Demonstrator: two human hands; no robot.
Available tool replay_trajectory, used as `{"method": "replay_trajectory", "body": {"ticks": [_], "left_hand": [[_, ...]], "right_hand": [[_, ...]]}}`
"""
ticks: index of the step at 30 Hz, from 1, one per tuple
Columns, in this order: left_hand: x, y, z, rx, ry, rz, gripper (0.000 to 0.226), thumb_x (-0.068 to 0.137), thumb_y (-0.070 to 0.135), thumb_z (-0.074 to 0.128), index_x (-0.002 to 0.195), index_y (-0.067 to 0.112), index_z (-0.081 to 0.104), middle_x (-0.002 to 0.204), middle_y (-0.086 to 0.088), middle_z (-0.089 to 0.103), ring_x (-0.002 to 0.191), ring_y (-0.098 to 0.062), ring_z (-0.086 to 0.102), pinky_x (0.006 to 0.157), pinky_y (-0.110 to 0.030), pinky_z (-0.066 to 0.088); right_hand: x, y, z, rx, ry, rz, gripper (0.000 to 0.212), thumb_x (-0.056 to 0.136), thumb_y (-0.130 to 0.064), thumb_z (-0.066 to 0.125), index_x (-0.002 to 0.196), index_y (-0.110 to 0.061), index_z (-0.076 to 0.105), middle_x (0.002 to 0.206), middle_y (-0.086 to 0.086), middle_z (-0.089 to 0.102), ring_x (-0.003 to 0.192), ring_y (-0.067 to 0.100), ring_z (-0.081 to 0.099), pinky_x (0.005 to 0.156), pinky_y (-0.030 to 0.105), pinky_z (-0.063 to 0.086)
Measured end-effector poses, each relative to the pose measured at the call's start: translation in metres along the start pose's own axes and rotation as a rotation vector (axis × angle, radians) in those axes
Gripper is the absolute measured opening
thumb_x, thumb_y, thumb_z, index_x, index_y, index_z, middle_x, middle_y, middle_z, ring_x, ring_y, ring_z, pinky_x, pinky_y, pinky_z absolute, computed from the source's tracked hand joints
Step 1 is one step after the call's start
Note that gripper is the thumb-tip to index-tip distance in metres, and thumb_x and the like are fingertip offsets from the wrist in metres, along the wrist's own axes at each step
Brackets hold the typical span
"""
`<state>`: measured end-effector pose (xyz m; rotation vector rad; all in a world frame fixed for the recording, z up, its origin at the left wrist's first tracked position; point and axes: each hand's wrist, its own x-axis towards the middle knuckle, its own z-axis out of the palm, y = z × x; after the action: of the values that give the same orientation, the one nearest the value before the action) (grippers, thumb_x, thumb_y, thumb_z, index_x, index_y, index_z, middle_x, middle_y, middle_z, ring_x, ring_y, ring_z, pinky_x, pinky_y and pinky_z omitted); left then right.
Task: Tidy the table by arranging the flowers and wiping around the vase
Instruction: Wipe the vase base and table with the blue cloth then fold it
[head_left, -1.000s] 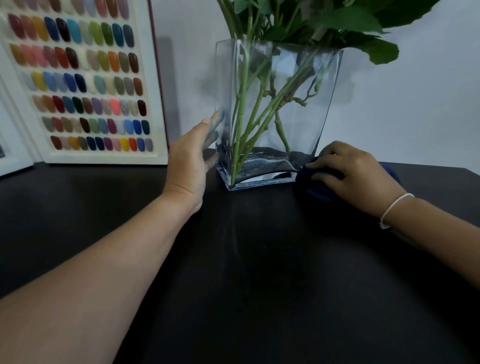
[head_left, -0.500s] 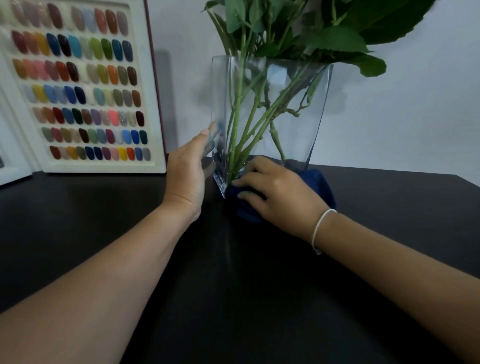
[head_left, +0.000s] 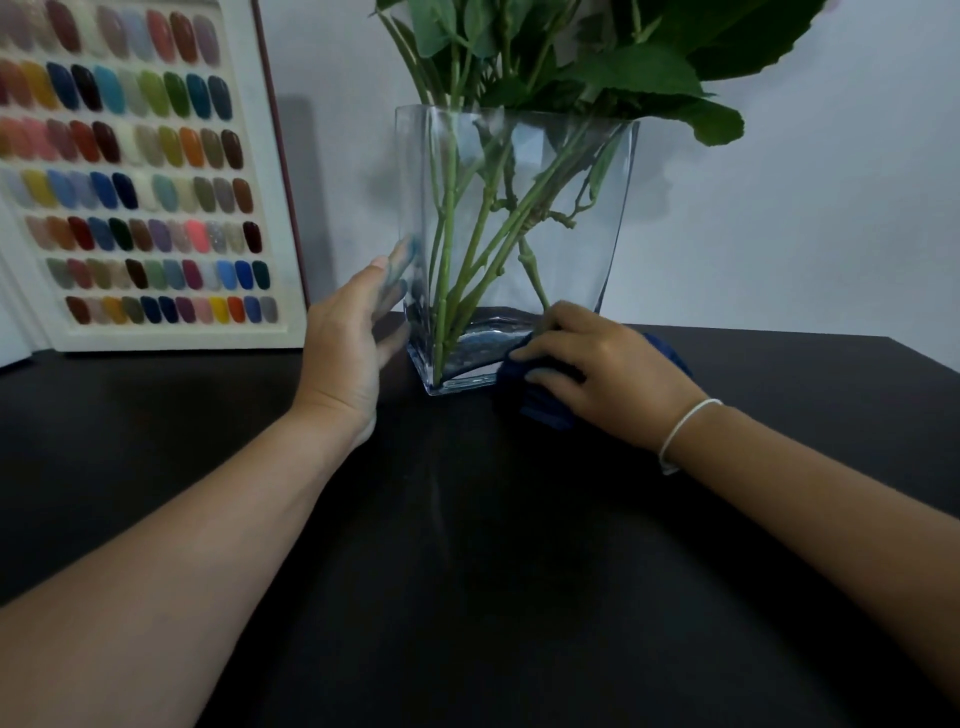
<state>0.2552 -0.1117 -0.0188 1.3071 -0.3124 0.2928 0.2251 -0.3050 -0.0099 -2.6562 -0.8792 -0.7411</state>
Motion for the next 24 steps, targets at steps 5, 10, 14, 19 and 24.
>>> {"method": "replay_trajectory", "body": {"ticks": [5,10,14,19,24], "left_hand": [[0.001,-0.002,0.000,0.002,-0.023,0.011,0.028,0.092,0.036,0.037,0.099,0.040,0.063,0.113,0.026,0.059,0.115,0.002,0.049,0.094,-0.030,0.041],[0.000,-0.001,0.001,-0.012,-0.026,0.059,0.021,0.091,0.033,0.045,0.099,0.041,0.063,0.096,0.031,0.066,0.103,0.007,0.056,0.074,-0.015,0.049],[0.001,-0.003,0.003,0.010,-0.010,0.087,0.022,0.092,0.027,0.046,0.103,0.039,0.061,0.090,0.037,0.065,0.097,0.013,0.057,0.078,-0.016,0.050],[0.000,-0.003,0.004,0.018,0.010,0.126,0.032,0.088,0.022,0.054,0.119,0.019,0.058,0.088,0.034,0.067,0.098,0.013,0.058,0.083,-0.017,0.051],[0.000,-0.002,0.005,0.036,-0.012,0.135,0.036,0.084,0.018,0.061,0.120,0.023,0.056,0.084,0.035,0.067,0.092,0.011,0.061,0.078,-0.013,0.050]], "right_hand": [[-0.010,0.024,-0.008,-0.032,-0.007,0.063,0.020,0.080,-0.006,0.064,0.100,-0.004,0.067,0.098,0.018,0.060,0.087,0.030,0.061,0.080,0.033,0.046],[-0.016,0.036,-0.014,-0.054,0.039,0.112,0.019,0.080,-0.003,0.064,0.099,-0.004,0.067,0.094,0.019,0.060,0.084,0.031,0.060,0.078,0.028,0.043],[-0.013,0.040,-0.024,0.032,0.375,0.222,0.018,0.080,-0.001,0.062,0.097,-0.004,0.067,0.092,0.021,0.060,0.084,0.024,0.056,0.078,0.014,0.036],[0.007,0.040,-0.034,0.114,0.690,0.286,0.019,0.084,-0.008,0.057,0.102,-0.007,0.064,0.096,0.012,0.056,0.088,0.008,0.046,0.078,0.001,0.033],[-0.001,0.042,-0.024,0.124,0.564,0.278,0.018,0.083,-0.005,0.060,0.100,-0.006,0.065,0.095,0.016,0.059,0.086,0.012,0.050,0.077,0.001,0.034]]}}
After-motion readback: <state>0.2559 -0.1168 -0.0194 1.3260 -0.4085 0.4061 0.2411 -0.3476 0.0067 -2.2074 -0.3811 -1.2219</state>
